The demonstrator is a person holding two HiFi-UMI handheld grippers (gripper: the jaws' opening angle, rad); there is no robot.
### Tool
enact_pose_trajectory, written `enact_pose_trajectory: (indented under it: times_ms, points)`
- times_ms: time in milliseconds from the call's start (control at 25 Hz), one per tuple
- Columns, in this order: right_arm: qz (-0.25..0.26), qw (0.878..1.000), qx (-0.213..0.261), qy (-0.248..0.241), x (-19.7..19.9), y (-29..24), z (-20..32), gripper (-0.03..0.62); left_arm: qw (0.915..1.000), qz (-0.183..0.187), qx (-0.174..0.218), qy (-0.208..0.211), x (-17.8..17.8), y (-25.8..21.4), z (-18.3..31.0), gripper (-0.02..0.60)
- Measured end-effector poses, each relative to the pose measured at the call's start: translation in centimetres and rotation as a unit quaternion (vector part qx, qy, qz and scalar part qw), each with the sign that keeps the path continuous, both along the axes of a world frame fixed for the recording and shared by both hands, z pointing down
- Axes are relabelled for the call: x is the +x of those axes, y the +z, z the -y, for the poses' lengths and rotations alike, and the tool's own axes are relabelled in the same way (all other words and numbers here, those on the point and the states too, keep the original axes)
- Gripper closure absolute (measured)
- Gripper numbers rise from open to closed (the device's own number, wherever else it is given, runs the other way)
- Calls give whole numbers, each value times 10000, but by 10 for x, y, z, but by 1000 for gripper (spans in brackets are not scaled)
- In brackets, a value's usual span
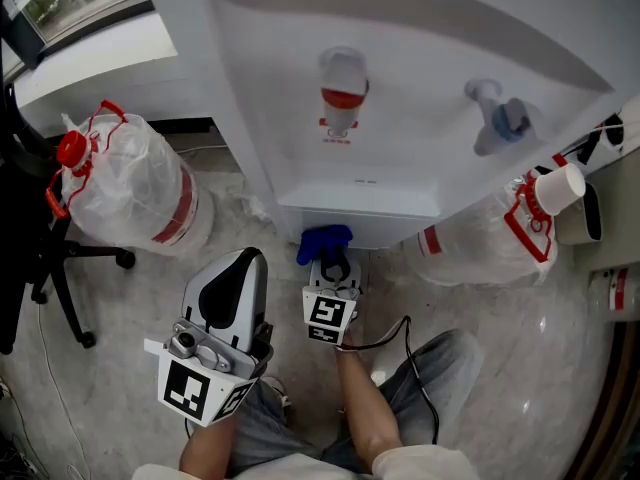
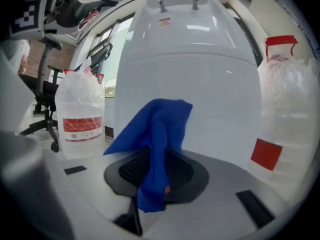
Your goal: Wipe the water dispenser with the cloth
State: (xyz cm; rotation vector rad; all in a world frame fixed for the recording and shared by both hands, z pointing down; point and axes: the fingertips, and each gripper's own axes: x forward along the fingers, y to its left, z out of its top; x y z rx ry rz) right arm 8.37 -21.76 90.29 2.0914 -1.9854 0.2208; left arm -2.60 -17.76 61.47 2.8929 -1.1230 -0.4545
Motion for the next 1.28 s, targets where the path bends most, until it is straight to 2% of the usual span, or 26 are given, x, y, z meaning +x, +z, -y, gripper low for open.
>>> enact_pose_trajectory:
  times_ms: [280, 480, 560, 680, 920, 1120, 1280]
  points:
    - [-81, 9944, -420, 964, 92, 43, -29, 499, 9996, -129, 22, 255, 24, -4, -3, 571]
    - [-10, 9827, -776, 1680, 152, 74, -51, 499, 9996, -93, 4, 261, 29, -2, -4, 571]
    - [21, 9800, -820, 1811, 163, 81, -51, 499, 9997, -80, 36, 240, 29, -3, -4, 571]
    - [26, 9825, -954, 1598, 148, 95, -47, 499, 9997, -74, -50, 217, 28, 0, -3, 571]
    - [-98, 9911, -1258, 430, 64, 121, -26, 499, 9999, 5, -21, 171, 22, 2, -2, 571]
    - [-55, 9921, -1227, -262, 5, 126, -7, 499, 9997, 4, -196, 149, 12, 7, -1, 571]
    - [-101, 9894, -1239, -755, -35, 131, 5, 499, 9998, 97, -163, 88, 5, 9, 0, 571]
